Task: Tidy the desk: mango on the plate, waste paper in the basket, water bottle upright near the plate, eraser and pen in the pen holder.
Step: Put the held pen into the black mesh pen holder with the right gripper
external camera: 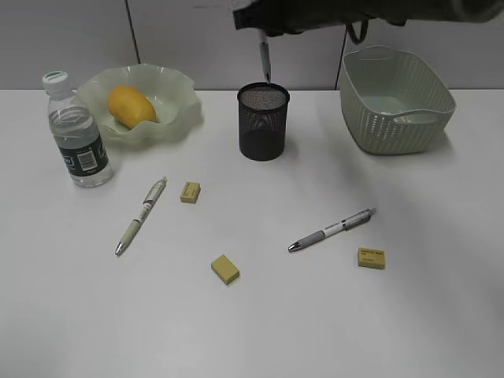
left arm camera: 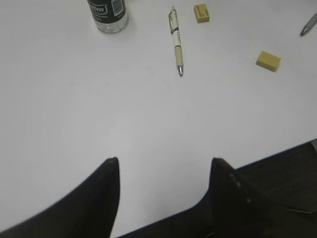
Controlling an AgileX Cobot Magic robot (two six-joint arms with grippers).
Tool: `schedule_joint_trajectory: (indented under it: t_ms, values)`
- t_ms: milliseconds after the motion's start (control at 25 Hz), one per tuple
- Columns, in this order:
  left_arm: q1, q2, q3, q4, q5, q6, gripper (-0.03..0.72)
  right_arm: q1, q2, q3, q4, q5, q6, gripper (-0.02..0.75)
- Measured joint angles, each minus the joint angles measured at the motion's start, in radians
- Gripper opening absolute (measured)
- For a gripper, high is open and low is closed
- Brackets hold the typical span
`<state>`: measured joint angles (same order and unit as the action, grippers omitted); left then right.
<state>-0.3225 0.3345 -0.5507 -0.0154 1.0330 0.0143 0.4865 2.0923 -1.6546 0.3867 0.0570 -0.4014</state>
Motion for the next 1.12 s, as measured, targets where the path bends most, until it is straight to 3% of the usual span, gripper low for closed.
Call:
schedule_joint_trajectory:
  t_ms: [560,640,840,1120]
  values:
    - [0.000,0.000,0.000,0.000,0.000,0.000,0.435,0.000,0.142,0.000,0.002,-0.051,0.000,0.145]
    - [0.000,0.000,0.000,0.000,0.000,0.000,0.435,0.000,0.147,0.001,0.007,-0.040,0.000,0.201]
    - [0.000,0.000,0.000,0.000,0.000,0.000,0.435,0.000,0.148,0.001,0.009,-0.035,0.000,0.426]
    - [0.000,0.000,0.000,0.000,0.000,0.000,0.435,0.000,0.097,-0.025,0.009,0.157,0.000,0.471]
